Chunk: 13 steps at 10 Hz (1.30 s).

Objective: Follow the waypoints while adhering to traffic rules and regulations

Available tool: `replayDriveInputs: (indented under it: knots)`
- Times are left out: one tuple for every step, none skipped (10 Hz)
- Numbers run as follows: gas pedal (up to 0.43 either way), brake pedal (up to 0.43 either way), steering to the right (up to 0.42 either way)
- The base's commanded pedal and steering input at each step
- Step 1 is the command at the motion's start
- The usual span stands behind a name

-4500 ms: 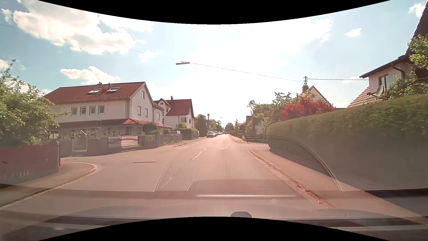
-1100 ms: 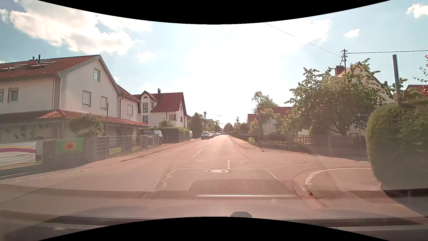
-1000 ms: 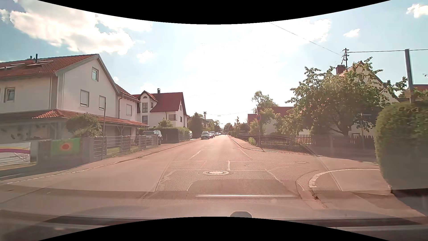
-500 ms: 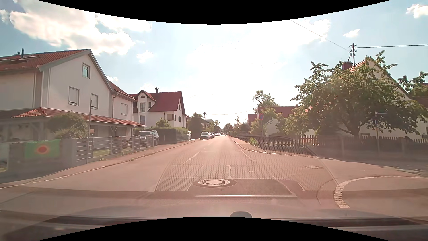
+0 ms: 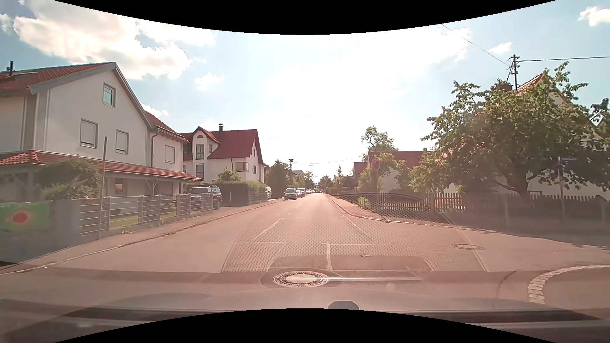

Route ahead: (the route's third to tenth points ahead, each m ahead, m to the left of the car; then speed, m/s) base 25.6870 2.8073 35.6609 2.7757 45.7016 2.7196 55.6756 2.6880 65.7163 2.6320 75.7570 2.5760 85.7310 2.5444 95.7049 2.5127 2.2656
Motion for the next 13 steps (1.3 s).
replayDriveInputs:
  knots:
    - [0.000,0.146,0.001]
    - [0.000,0.146,0.001]
    - [0.000,0.146,0.001]
    - [0.000,0.146,0.001]
    - [0.000,0.146,0.001]
    - [0.000,0.146,0.004]
    - [0.000,0.146,0.002]
    - [0.000,0.146,0.002]
    - [0.000,0.146,0.002]
    - [0.000,0.140,0.002]
    - [0.000,0.146,0.002]
    - [0.000,0.146,0.002]
    - [0.000,0.146,0.002]
